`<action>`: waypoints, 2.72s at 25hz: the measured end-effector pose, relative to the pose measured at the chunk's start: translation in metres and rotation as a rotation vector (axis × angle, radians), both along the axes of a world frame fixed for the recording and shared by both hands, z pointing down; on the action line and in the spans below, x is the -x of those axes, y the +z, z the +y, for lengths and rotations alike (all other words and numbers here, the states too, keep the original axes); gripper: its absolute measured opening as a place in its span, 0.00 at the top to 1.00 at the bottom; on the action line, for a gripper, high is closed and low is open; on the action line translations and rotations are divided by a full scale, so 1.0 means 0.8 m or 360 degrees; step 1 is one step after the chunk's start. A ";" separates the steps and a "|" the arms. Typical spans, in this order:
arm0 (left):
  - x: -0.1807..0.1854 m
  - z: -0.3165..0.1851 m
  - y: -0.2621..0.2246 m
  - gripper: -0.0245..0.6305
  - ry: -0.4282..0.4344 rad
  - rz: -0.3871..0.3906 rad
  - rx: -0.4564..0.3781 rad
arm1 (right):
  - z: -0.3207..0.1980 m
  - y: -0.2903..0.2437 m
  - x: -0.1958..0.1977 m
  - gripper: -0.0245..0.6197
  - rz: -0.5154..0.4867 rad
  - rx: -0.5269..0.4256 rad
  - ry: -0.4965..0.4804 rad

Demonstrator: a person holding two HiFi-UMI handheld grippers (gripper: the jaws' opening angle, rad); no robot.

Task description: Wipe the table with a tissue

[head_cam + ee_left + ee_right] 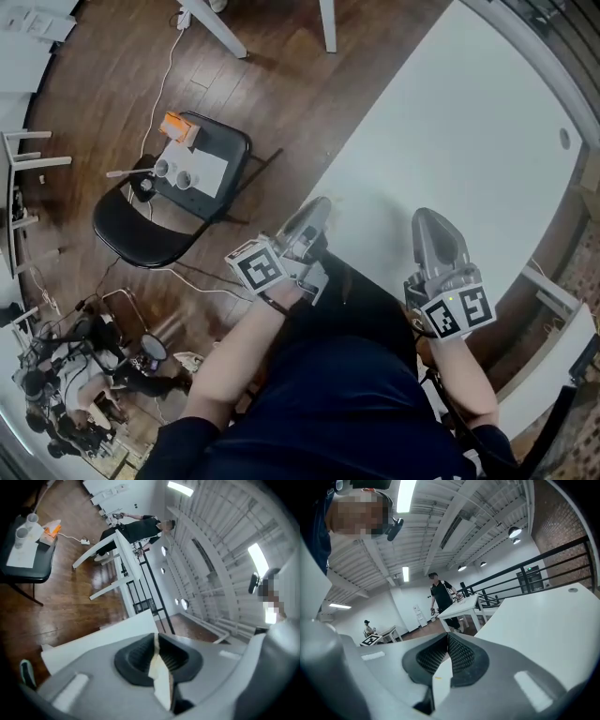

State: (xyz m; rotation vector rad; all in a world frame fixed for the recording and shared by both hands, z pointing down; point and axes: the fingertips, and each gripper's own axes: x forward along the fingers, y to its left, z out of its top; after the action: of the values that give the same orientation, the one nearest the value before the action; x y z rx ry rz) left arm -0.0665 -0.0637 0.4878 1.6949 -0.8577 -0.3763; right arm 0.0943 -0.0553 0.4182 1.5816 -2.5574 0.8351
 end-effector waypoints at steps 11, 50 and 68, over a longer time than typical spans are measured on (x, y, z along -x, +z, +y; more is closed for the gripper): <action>-0.125 0.005 0.090 0.93 0.0302 -0.0698 0.0154 | 0.024 0.020 -0.017 0.94 -0.0010 0.0056 -0.0003; 0.009 0.013 0.135 0.93 0.0250 -0.1054 0.0399 | 0.008 0.028 0.036 0.94 -0.0129 0.0157 -0.0136; 0.073 0.037 0.137 0.93 0.0116 -0.1104 0.0465 | 0.004 0.016 0.074 0.94 -0.0122 0.0124 -0.0210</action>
State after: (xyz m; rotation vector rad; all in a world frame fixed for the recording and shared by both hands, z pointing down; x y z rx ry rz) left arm -0.1252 -0.0342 0.5976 1.5800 -1.2709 0.4037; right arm 0.0351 -0.0525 0.4310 1.3686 -2.6114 0.9865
